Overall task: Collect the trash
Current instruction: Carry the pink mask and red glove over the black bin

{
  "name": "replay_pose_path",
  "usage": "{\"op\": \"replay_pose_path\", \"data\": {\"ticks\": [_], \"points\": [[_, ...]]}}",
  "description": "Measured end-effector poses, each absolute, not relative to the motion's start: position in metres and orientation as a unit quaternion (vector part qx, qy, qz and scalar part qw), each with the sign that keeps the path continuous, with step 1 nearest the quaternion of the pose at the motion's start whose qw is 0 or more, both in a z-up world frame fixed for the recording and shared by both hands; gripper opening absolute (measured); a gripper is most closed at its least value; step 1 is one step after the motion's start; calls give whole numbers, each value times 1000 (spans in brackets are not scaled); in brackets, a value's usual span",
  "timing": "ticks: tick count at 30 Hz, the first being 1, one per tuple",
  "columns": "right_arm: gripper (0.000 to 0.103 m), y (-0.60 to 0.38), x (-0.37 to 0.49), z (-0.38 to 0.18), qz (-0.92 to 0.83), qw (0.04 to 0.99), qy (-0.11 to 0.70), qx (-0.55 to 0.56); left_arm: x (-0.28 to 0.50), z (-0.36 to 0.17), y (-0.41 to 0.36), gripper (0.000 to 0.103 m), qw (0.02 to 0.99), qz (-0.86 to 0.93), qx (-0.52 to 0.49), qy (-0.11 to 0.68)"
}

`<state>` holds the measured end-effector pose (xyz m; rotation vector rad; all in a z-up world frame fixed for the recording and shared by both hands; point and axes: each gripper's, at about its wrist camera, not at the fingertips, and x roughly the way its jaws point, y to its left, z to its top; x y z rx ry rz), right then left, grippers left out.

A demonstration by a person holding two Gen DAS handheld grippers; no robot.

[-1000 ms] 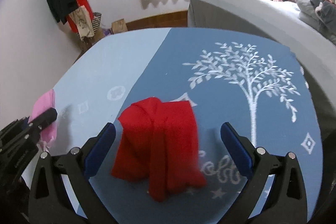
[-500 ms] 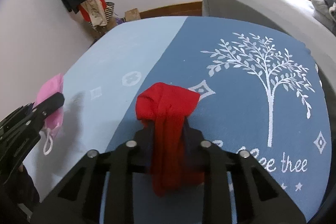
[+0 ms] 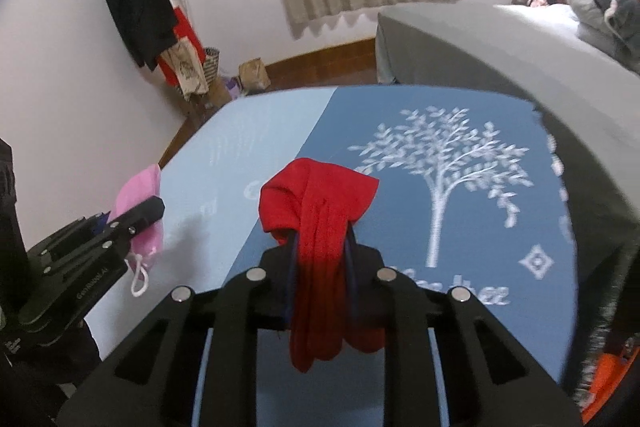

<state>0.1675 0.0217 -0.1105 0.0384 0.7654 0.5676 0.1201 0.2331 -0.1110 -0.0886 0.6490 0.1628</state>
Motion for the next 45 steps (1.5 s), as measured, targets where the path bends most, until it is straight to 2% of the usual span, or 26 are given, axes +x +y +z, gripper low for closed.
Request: {"op": "replay_pose_path", "data": {"ticks": [21,45], "points": [[20,-83,117,-45,233,926,295,44,104,-56,131,20,961,-20,-21,274],[20,-187,70,-28,144,952,261,72,92,-30,16,20,958,-136,15,251]]}}
